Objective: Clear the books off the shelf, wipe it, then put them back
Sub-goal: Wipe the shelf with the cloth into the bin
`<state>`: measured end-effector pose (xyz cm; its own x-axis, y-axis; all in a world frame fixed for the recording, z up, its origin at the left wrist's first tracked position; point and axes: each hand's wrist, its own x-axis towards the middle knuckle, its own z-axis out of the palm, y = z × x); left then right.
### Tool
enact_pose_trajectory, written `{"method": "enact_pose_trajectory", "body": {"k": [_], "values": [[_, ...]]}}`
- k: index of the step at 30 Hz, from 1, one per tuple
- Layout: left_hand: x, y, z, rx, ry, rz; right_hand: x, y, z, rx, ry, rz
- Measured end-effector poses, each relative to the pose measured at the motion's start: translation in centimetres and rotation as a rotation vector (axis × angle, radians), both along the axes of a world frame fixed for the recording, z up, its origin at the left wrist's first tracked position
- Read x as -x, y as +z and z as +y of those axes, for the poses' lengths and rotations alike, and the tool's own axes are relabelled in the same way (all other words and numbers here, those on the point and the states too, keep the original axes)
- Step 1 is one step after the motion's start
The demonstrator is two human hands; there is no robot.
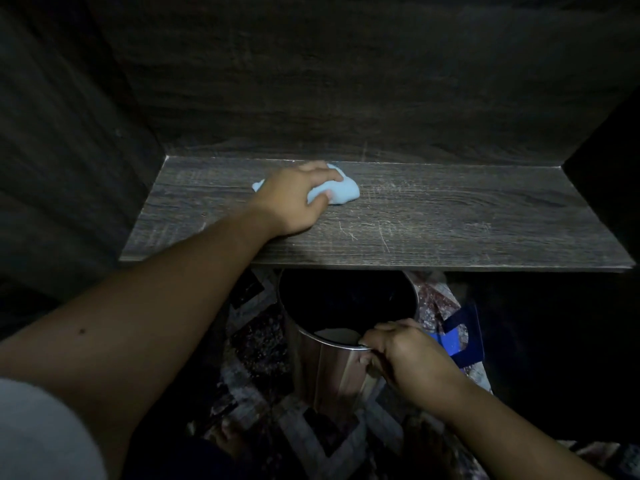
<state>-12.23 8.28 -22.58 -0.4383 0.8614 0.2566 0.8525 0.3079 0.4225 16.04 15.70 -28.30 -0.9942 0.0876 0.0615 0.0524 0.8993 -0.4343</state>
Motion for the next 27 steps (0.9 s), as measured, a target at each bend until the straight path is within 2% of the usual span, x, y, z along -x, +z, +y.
{"method": "enact_pose_trajectory", "body": {"k": [6, 12, 15, 18, 22, 24, 27], "values": [[-5.0, 0.0, -2.5, 0.007, -0.108, 0.11, -0.6, 0.8, -0.5, -0.032, -0.001, 0.0], [-9.0, 1.1, -5.3, 0.0, -0.208, 0.001, -1.1, 1.8, -1.0, -0.031, 0.043, -0.023], [-8.8, 2.8, -6.4, -0.063, -0.145, -0.045, -1.3, 2.1, -1.1, -0.057, 0.057, -0.034], [-8.3, 4.0, -6.6, -0.116, -0.016, 0.015, -1.5, 2.2, -1.1, -0.053, 0.061, -0.012], [-8.4, 3.1, -5.8, 0.029, 0.125, 0.136, -1.5, 2.3, -0.9, -0.071, 0.048, 0.02], [-8.9, 2.1, -5.8, 0.101, 0.117, 0.124, -1.5, 2.4, -0.9, -0.099, 0.037, 0.047], [-9.5, 1.5, -6.1, 0.112, -0.001, 0.077, -1.6, 2.5, -1.0, -0.105, 0.046, 0.066]]}}
